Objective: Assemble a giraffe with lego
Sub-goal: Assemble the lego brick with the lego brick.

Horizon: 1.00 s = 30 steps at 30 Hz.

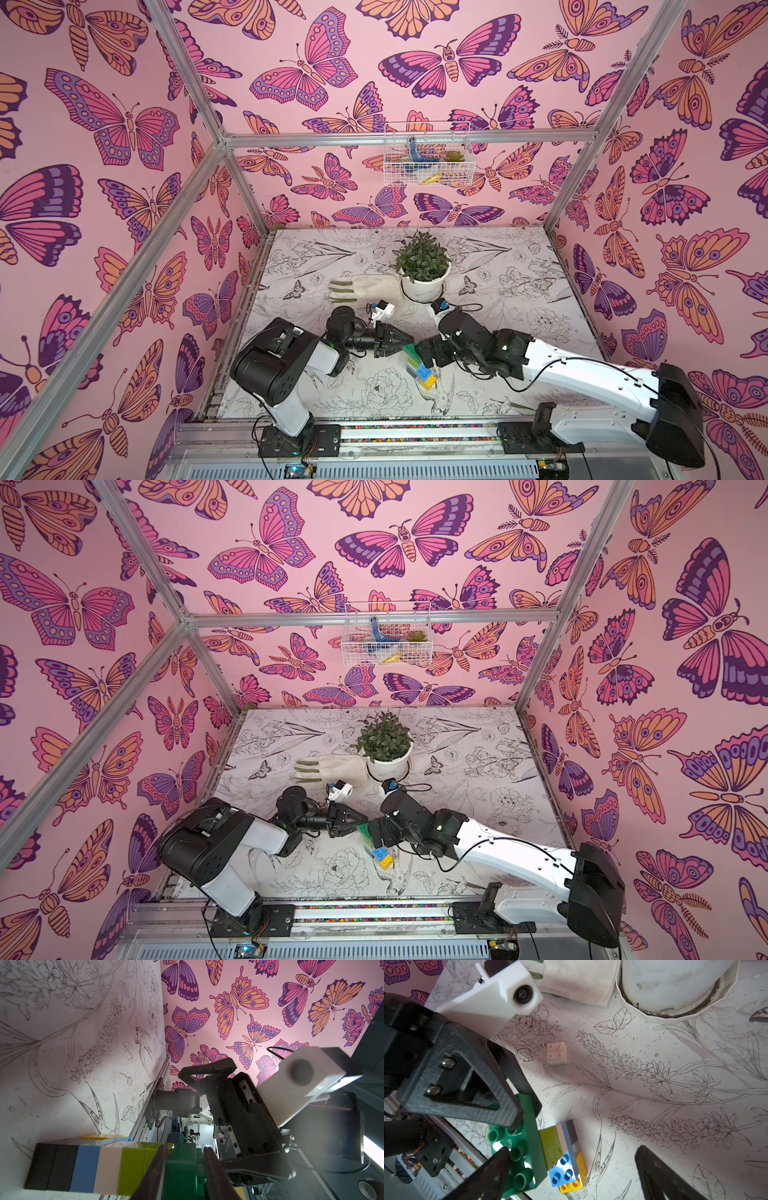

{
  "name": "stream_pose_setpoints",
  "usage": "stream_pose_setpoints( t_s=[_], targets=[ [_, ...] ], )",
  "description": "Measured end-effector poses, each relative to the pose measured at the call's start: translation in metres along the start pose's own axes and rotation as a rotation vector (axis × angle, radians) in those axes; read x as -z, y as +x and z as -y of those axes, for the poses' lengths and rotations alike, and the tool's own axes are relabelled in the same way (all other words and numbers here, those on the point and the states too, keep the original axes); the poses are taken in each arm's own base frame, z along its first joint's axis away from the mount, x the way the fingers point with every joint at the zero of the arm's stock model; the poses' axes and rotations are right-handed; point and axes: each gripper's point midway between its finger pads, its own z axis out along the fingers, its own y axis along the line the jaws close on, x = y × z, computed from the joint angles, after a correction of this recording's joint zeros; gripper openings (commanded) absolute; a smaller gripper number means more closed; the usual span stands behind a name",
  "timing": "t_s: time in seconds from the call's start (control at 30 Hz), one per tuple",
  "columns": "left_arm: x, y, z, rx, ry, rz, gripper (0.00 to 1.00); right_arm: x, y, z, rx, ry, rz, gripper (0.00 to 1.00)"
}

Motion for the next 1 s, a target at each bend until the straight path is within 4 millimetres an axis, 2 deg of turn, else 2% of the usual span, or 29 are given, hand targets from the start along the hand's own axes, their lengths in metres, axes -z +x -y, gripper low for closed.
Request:
stream_pose_setpoints(
  t_s=[0.23,0.93,1.0],
  targets=[
    [0.002,0.001,-0.004,0.031,-0.035,-0.026,0.0,-0.002,0.003,0.0,-0.006,-0.003,-0.01,0.95],
    [0.003,0.0,-0.006,-0.019,-0.016,-0.055,0.0,-0.01,0.001,-0.002,-0.047,-0.032,-0.01,0.92],
    [0.003,0.0,-0.006,-0.019,-0.016,-0.055,0.03,-0.01,0.001,-0.002,-0.05,-0.034,-0.011,0.92]
  ],
)
